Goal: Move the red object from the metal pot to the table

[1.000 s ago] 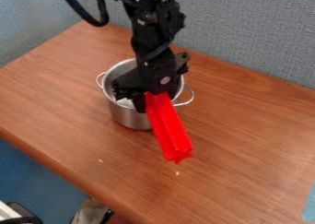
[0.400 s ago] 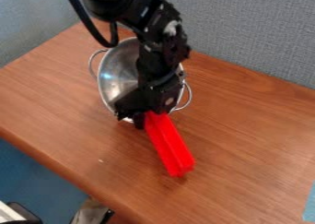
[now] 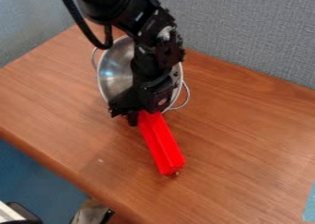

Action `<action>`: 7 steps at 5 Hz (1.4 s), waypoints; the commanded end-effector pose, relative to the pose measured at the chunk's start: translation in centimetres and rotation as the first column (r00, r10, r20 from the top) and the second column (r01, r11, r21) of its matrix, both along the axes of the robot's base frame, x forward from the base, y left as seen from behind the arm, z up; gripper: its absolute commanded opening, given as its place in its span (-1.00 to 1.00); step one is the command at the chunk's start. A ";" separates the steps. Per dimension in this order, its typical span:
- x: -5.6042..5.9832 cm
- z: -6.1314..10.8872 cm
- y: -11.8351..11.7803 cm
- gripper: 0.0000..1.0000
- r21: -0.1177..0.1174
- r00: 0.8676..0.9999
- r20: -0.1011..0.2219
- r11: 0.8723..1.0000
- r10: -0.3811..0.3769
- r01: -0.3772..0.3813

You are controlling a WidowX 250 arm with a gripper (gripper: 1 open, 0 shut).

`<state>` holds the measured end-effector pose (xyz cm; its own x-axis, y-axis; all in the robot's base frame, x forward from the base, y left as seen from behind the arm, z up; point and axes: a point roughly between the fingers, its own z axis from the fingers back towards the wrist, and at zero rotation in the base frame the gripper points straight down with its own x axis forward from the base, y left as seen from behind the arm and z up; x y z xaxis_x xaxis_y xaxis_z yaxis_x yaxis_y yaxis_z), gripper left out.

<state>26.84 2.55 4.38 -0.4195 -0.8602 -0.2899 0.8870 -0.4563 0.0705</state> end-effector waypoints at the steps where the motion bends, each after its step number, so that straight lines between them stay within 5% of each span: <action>1: -0.1 0.9 -0.2 -1.00 -0.005 0.997 0.056 0.998 -0.062 0.062; 2: 1.0 2.2 -1.6 -1.00 -0.016 0.995 0.009 0.995 -0.095 0.095; 3: 3.4 4.2 -4.2 -1.00 -0.019 0.988 -0.027 0.988 -0.151 0.151; 4: 3.4 6.3 -6.6 -1.00 -0.012 0.993 -0.049 0.994 -0.108 0.107; 5: 2.8 7.9 -9.2 -1.00 -0.028 0.995 -0.079 0.997 -0.068 0.066; 6: 1.5 8.7 -10.1 1.00 -0.044 0.995 -0.101 0.999 -0.003 -0.001; 7: 2.3 5.5 -8.8 1.00 -0.069 0.996 -0.076 0.996 0.053 -0.058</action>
